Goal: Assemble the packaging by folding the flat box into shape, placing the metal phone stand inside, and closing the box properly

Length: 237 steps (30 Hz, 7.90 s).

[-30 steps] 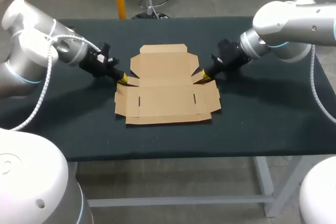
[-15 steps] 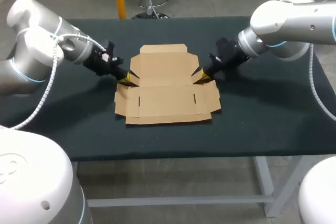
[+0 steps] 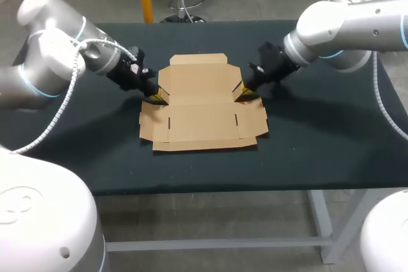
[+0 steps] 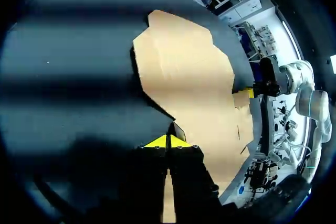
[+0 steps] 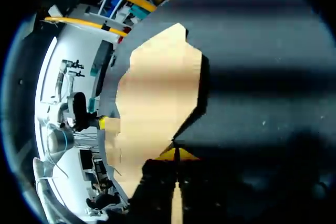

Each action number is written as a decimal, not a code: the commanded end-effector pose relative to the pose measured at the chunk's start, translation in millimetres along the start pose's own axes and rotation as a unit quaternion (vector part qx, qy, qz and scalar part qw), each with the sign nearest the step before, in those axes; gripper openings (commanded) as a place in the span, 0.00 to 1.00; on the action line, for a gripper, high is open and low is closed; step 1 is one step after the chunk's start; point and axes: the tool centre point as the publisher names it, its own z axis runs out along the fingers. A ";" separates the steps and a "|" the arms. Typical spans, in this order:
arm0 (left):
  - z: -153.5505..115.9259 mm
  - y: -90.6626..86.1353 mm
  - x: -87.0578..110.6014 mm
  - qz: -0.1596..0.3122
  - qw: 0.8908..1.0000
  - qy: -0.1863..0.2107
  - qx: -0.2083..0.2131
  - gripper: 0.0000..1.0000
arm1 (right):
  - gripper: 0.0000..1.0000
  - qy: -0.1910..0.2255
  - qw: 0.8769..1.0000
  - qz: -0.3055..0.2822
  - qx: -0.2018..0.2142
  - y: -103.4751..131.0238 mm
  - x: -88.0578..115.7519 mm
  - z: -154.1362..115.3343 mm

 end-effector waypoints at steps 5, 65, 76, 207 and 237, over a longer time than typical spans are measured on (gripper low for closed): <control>0.4 0.4 9.8 -0.001 1.000 -0.026 -0.002 0.00 | 0.00 -0.018 1.000 -0.002 -0.005 -5.4 9.0 -0.5; 22.2 -3.0 39.0 -0.001 0.992 -0.129 0.004 0.00 | 0.00 -0.137 0.991 -0.004 -0.006 -4.7 24.6 16.4; 29.8 -4.0 37.4 -0.007 0.990 -0.139 -0.003 0.00 | 0.00 -0.157 0.988 -0.004 0.001 -6.5 25.9 25.7; -82.9 208.7 48.5 -0.183 0.980 -0.081 -0.006 0.00 | 0.00 -0.034 0.995 0.087 -0.025 -208.5 -4.4 -81.0; -42.9 214.9 44.6 -0.196 0.979 -0.021 -0.049 0.00 | 0.00 -0.003 0.994 0.110 0.000 -211.0 -7.0 -31.1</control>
